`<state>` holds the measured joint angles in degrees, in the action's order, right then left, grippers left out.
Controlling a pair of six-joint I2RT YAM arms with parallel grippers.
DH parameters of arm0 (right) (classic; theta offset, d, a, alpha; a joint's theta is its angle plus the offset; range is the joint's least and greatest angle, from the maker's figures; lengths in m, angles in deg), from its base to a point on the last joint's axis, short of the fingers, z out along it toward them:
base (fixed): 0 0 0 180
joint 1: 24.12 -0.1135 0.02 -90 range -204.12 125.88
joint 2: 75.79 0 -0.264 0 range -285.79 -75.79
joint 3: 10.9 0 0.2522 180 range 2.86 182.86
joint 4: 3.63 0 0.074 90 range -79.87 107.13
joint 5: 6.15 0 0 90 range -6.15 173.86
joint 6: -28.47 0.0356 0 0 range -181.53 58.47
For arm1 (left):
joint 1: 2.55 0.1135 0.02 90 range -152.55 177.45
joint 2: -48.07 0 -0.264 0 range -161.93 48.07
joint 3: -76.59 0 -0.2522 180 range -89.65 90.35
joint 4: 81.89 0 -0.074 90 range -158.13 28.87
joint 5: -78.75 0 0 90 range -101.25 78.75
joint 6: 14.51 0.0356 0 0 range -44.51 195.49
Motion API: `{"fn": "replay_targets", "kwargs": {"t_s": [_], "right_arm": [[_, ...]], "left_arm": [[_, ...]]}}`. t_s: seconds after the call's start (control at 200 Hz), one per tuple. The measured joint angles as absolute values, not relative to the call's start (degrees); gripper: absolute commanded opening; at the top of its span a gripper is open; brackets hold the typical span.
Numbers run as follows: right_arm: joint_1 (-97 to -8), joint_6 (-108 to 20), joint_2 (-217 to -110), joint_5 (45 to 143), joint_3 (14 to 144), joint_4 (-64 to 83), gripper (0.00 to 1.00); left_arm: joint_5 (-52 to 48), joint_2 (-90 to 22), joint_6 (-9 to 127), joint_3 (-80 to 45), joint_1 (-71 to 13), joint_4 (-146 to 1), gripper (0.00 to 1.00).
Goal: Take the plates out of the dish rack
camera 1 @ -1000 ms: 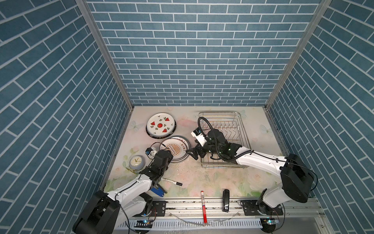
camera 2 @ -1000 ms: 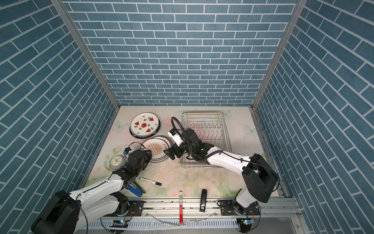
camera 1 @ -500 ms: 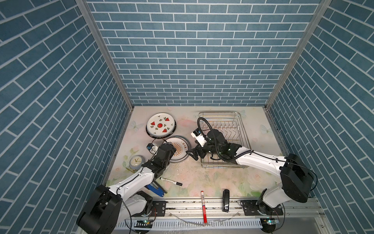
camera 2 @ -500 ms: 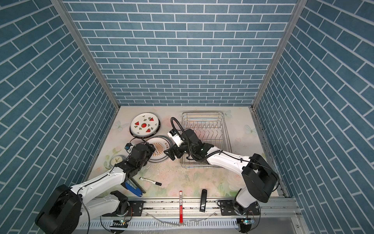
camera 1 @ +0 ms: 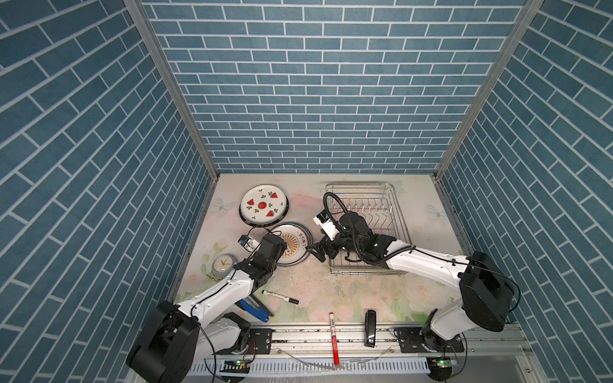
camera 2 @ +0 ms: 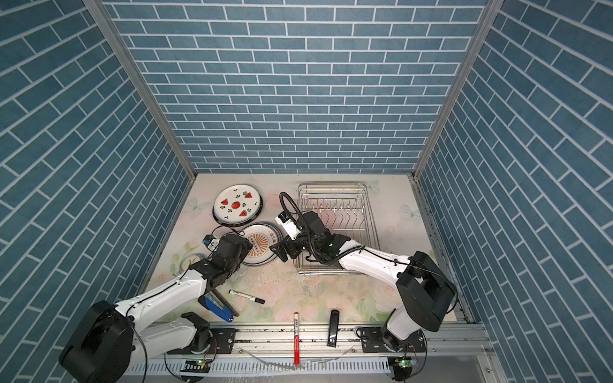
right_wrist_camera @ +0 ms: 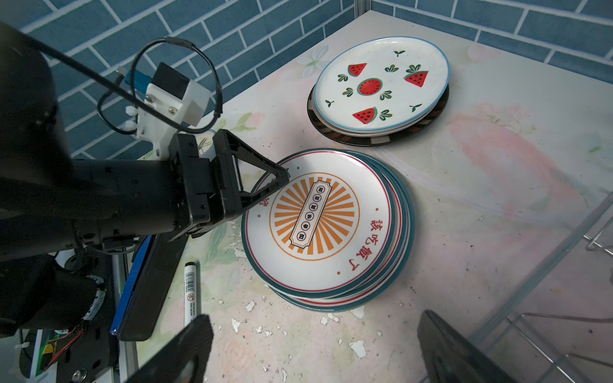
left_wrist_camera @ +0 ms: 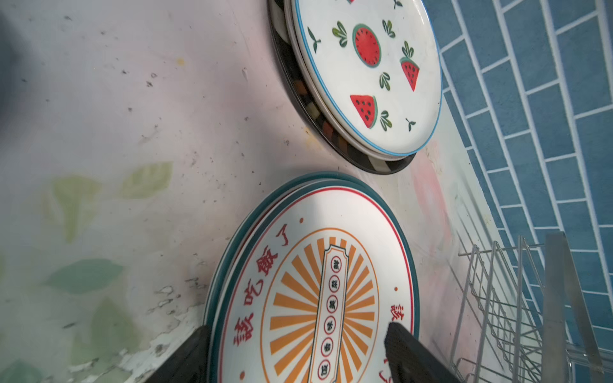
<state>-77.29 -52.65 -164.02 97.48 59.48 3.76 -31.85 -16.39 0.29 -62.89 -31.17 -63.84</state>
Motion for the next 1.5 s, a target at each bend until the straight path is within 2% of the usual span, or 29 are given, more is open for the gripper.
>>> {"fn": "replay_targets", "kwargs": {"t_s": [0.175, 0.255, 0.475, 0.645, 0.745, 0.895, 1.075, 1.155, 1.28, 1.496], "right_arm": [[-77.3, -52.8, -164.0, 96.8, 59.5, 3.8, 0.98], [-77.3, -52.8, -164.0, 95.9, 59.5, 3.8, 0.98], [-74.2, -49.6, -161.7, 87.8, 59.5, 5.4, 0.98], [-65.6, -46.1, -153.3, 80.2, 59.6, 7.8, 0.99], [-60.5, -46.4, -148.9, 72.0, 61.8, 12.1, 0.96], [-51.0, -50.8, -145.4, 58.5, 62.2, 10.9, 0.97], [-35.4, -53.6, -141.2, 53.1, 54.6, 9.0, 0.88], [-31.3, -54.9, -139.0, 53.0, 46.8, 5.9, 0.87], [-29.7, -57.9, -139.3, 53.1, 36.3, 0.3, 0.87], [-27.7, -59.0, -144.0, 52.4, 32.4, -8.2, 0.86]], "left_arm": [[-33.1, -15.1, 0.2, -62.9, -31.2, -61.8, 0.85], [-34.2, -13.8, 0.7, -62.8, -31.2, -60.9, 0.99], [-39.2, -7.7, 10.5, -60.9, -31.0, -61.5, 1.0], [-42.4, -5.6, 24.4, -57.3, -30.1, -64.3, 1.0], [-43.2, -4.7, 33.1, -54.4, -28.2, -65.0, 1.0], [-37.9, -1.2, 45.5, -48.0, -22.3, -61.1, 1.0], [-43.8, 9.7, 58.7, -53.7, -20.5, -68.4, 1.0], [-45.7, 7.6, 62.4, -57.6, -18.0, -71.2, 1.0], [-47.3, -0.2, 64.8, -60.5, -13.4, -72.1, 1.0], [-51.0, -7.6, 65.0, -63.7, -9.9, -75.8, 1.0]]}}
